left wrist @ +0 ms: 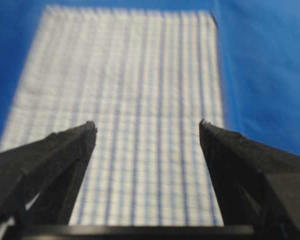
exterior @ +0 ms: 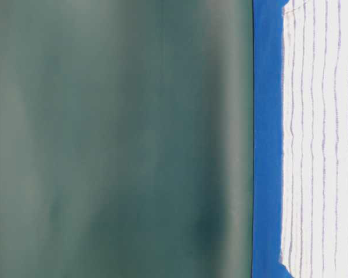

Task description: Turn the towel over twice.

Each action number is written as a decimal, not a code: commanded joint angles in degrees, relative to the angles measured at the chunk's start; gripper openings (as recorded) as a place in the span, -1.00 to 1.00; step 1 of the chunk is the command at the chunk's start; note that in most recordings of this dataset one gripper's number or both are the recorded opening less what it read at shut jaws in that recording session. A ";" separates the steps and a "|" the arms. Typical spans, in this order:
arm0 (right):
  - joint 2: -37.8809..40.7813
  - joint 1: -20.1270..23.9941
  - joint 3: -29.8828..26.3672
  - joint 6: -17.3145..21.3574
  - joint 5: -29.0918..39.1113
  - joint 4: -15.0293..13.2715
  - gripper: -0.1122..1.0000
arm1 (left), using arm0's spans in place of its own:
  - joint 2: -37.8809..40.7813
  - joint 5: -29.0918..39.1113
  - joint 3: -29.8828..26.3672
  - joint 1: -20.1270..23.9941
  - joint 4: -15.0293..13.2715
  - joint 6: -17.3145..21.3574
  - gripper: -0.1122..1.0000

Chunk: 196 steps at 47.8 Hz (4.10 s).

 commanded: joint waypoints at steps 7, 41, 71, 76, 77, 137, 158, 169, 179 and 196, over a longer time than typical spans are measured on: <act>-5.63 -3.69 5.27 0.00 -7.65 -1.58 0.33 | -8.96 -0.26 4.83 1.49 0.09 -0.18 0.63; -1.05 -8.53 6.06 0.79 -11.43 2.02 0.32 | -7.91 -4.39 4.48 3.52 0.09 -0.26 0.62; 29.44 -25.22 -4.48 0.44 -10.55 1.67 0.32 | 28.56 -14.68 -5.80 21.88 0.09 0.53 0.60; 34.54 -27.25 -5.71 0.35 -10.55 1.58 0.32 | 35.33 -16.00 -8.00 23.99 0.09 0.62 0.60; 34.98 -27.42 -5.80 0.26 -10.63 1.58 0.32 | 36.56 -16.52 -8.35 24.52 0.18 0.62 0.60; 48.16 -32.61 -7.29 -0.35 -14.94 0.62 -0.72 | 58.54 -21.09 -13.71 28.92 0.09 2.29 -0.77; 39.11 -34.01 -9.67 -0.26 -11.69 0.70 -0.72 | 42.63 -11.51 -15.64 30.41 0.09 7.65 -0.77; 28.13 -34.28 -12.22 -0.35 -2.72 0.09 -0.72 | 32.43 -6.77 -18.02 31.55 0.09 8.96 -0.77; 18.28 -34.28 -13.18 -0.35 0.70 -0.62 -0.72 | 25.22 -3.78 -19.51 31.55 0.09 8.96 -0.77; 6.94 -31.11 -13.54 -0.44 2.02 -1.23 -0.72 | 15.56 -0.44 -21.45 30.06 0.18 8.96 -0.77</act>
